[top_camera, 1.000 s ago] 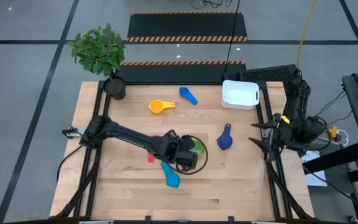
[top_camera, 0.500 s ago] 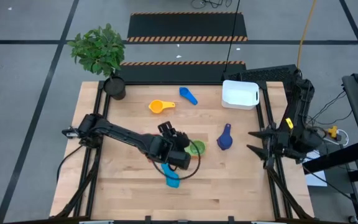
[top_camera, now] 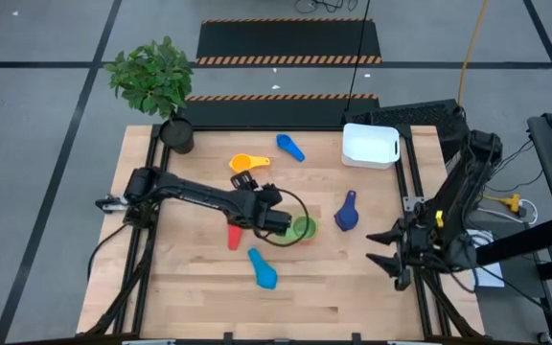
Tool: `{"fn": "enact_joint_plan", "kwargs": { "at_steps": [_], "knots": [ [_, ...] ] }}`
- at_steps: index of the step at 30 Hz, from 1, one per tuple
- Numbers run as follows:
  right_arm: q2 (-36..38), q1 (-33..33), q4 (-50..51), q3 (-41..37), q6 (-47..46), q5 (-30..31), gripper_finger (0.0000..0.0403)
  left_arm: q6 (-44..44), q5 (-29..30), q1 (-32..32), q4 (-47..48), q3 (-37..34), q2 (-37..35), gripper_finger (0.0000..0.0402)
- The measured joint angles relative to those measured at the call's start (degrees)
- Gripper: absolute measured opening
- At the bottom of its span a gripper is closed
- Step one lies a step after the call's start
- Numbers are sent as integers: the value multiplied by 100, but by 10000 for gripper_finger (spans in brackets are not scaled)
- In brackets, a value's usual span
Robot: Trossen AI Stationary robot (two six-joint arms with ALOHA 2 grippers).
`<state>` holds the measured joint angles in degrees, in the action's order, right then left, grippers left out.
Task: Nest measuring cups in basket
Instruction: Stack the purple measuring cup on top of the green measuring cup
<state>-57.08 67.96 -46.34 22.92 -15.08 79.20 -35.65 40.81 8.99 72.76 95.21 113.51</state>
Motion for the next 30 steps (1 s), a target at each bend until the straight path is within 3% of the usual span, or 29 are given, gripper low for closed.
{"fn": "enact_joint_plan", "kwargs": {
  "at_steps": [7, 12, 17, 23, 30],
  "knots": [
    [-884, -128, -15, 798, 241, 36, 249, -1292, 528, -130, 460, -251, -436, 218],
    [-1234, -447, -14, 1155, 1024, 562, 249, -1295, 552, 114, 170, -666, -825, 218],
    [-1300, -896, -14, 1167, 1409, 576, 240, -1428, 553, 319, 77, -1093, -1173, 218],
    [-1293, -1593, 153, 1167, 1375, -619, 225, -1646, 540, 506, 46, -1529, -1632, 218],
    [-1267, -2628, 2081, 1203, -565, -2329, 223, -1757, 558, 597, 14, -1835, -2001, 218]
  ]
}}
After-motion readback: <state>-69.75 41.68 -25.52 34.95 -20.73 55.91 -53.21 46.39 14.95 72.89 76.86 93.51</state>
